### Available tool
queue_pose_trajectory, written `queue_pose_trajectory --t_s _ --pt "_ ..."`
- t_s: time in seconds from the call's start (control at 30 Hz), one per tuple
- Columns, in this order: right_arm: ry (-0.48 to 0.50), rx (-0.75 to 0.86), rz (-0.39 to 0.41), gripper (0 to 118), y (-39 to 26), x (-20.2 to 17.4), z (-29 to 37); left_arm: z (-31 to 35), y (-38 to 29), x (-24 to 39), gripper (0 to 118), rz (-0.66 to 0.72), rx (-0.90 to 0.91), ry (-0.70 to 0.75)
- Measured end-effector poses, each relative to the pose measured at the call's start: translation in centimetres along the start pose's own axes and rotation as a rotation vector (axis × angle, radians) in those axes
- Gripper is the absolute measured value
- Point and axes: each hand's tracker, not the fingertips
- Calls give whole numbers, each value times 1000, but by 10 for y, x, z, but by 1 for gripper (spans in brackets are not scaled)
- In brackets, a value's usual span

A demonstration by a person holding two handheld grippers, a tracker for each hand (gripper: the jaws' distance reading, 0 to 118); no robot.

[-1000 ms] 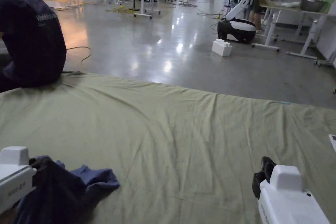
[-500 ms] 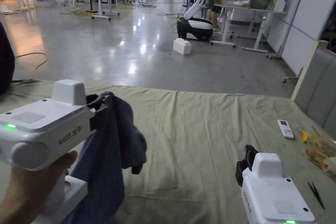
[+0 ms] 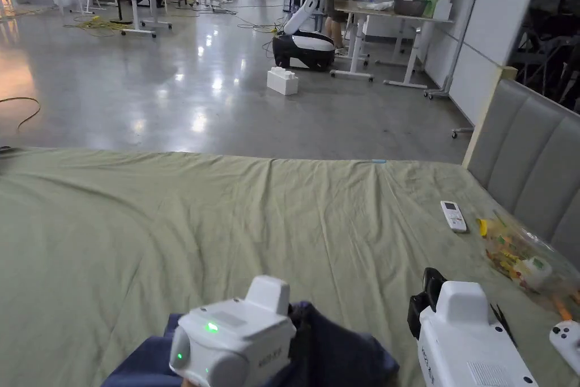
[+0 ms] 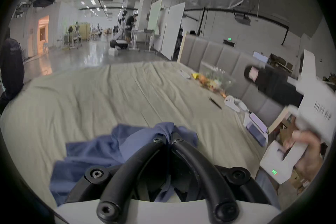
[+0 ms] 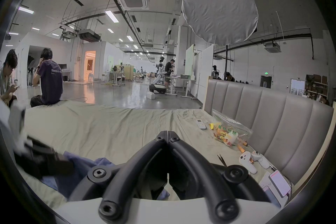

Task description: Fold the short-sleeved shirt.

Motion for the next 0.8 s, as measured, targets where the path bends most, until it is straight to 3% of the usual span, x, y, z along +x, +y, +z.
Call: queue_pose_trajectory --t_s 0.03,0.17,0.43,0.63,0.73,0.8 --pt "1 -7 -1 0 -1 1 -1 -3 -9 3 12 -7 -7 -4" --pt "0 -29 -1 0 -5 2 -3 -8 -28 7 63 -21 -48 13" --pt "31 -29 -2 0 3 -7 -6 48 8 -36 85 83 223 123" --pt "56 13 7 0 16 -25 -6 102 36 -66 79 23 407 389" --pt "53 32 -4 0 22 -31 -4 122 38 -73 51 -5 482 518" --pt "51 42 -16 0 27 -36 -4 136 39 -78 16 -30 535 614"
